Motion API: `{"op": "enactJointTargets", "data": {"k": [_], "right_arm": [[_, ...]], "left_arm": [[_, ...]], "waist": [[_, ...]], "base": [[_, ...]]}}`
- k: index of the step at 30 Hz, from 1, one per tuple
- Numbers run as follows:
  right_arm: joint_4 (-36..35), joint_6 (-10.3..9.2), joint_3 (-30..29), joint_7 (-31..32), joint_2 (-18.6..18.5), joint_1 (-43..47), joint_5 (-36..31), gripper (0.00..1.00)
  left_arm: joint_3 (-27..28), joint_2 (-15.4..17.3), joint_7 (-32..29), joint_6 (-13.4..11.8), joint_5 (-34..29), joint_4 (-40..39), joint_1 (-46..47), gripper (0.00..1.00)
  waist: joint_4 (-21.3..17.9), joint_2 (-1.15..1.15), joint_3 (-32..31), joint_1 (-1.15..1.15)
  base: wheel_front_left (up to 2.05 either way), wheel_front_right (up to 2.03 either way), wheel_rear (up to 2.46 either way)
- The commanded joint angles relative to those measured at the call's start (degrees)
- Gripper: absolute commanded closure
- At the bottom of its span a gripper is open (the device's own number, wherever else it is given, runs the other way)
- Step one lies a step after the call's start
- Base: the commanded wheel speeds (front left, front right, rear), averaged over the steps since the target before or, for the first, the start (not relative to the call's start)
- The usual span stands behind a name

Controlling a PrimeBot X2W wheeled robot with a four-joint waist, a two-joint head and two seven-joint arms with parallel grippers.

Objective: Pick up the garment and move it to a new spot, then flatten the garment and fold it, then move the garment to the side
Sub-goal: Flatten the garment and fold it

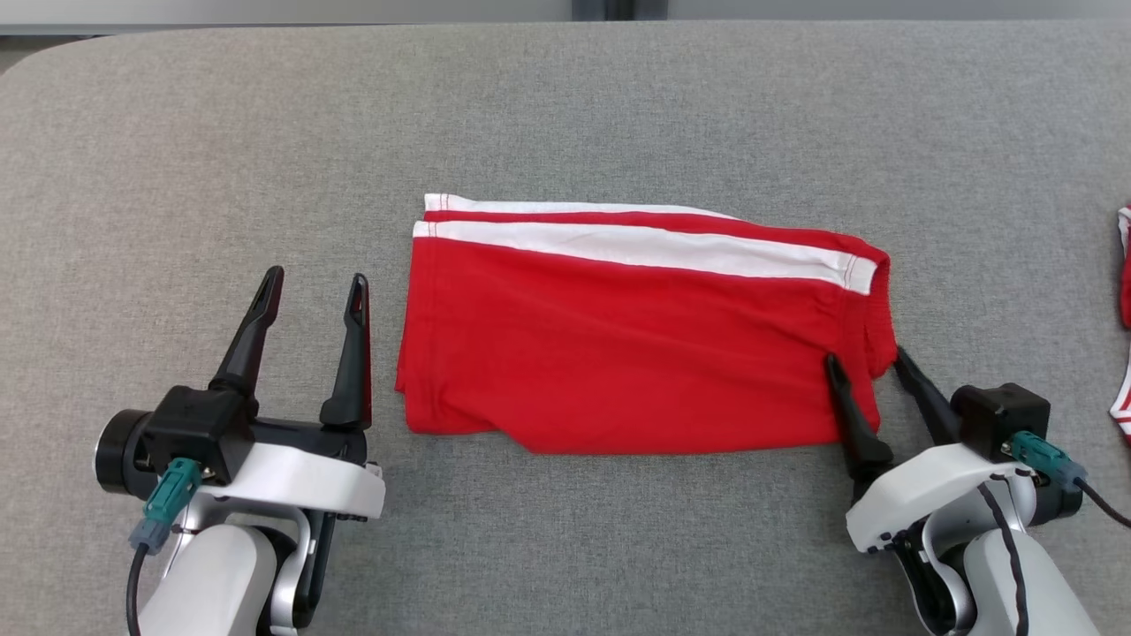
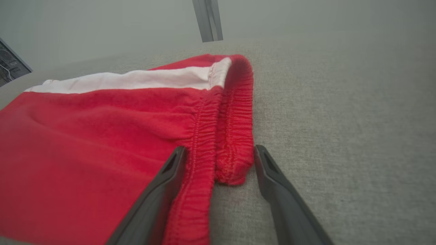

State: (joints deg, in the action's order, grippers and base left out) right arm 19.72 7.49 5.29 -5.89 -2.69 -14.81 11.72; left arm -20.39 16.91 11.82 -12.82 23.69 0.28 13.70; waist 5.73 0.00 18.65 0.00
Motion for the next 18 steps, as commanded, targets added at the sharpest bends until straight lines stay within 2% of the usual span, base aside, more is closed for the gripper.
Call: {"op": "enactJointTargets", "data": {"k": [1,5,8,9,10,11,12,18], "right_arm": [[1.0,0.02,-0.7,0.9,-0.4,-0.3,-0.1,0.0],[4.0,-0.07,-2.1,7.1,-0.5,-0.4,0.8,0.0],[4.1,-0.06,-0.1,11.5,-0.4,-0.7,3.1,0.0],[3.7,-0.05,0.3,11.9,-0.3,-0.8,3.8,0.15],[3.5,-0.04,0.6,12.3,-0.3,-0.9,4.5,0.6],[2.9,-0.04,0.8,12.1,-0.2,-1.0,4.7,0.85],[2.3,-0.04,0.8,11.6,-0.2,-1.2,4.9,1.0],[-0.7,-0.14,-2.3,8.1,-0.7,-0.9,5.3,1.0]], "left_arm": [[-0.1,-0.1,0.3,0.4,0.0,0.2,1.3,0.0],[-0.4,-0.1,0.4,0.6,0.1,0.8,1.9,0.0],[-0.6,-0.2,0.3,0.9,0.2,1.3,2.7,0.0],[-0.7,-0.2,0.4,1.0,0.2,1.5,2.7,0.0],[-0.8,-0.2,0.4,1.1,0.2,1.6,3.0,0.0],[-0.8,-0.2,0.4,1.1,0.2,1.8,3.2,0.0],[-0.9,-0.2,0.5,1.1,0.3,1.9,3.4,0.0],[-1.0,-0.3,0.8,1.6,0.7,2.7,3.6,0.0]], "waist": [[0.0,0.0,0.3,0.0],[-0.4,0.0,0.8,0.0],[-0.8,0.0,1.2,0.0],[-0.8,0.0,1.3,0.0],[-0.9,0.0,1.4,0.0],[-0.9,0.0,1.5,0.0],[-1.0,0.0,1.6,0.0],[-1.4,0.0,2.1,0.0]], "base": [[0.0,0.0,0.0],[0.0,0.0,0.0],[0.0,0.0,0.0],[0.0,0.0,0.0],[0.0,0.0,0.0],[0.0,0.0,0.0],[0.0,0.0,0.0],[0.0,0.0,0.0]]}}
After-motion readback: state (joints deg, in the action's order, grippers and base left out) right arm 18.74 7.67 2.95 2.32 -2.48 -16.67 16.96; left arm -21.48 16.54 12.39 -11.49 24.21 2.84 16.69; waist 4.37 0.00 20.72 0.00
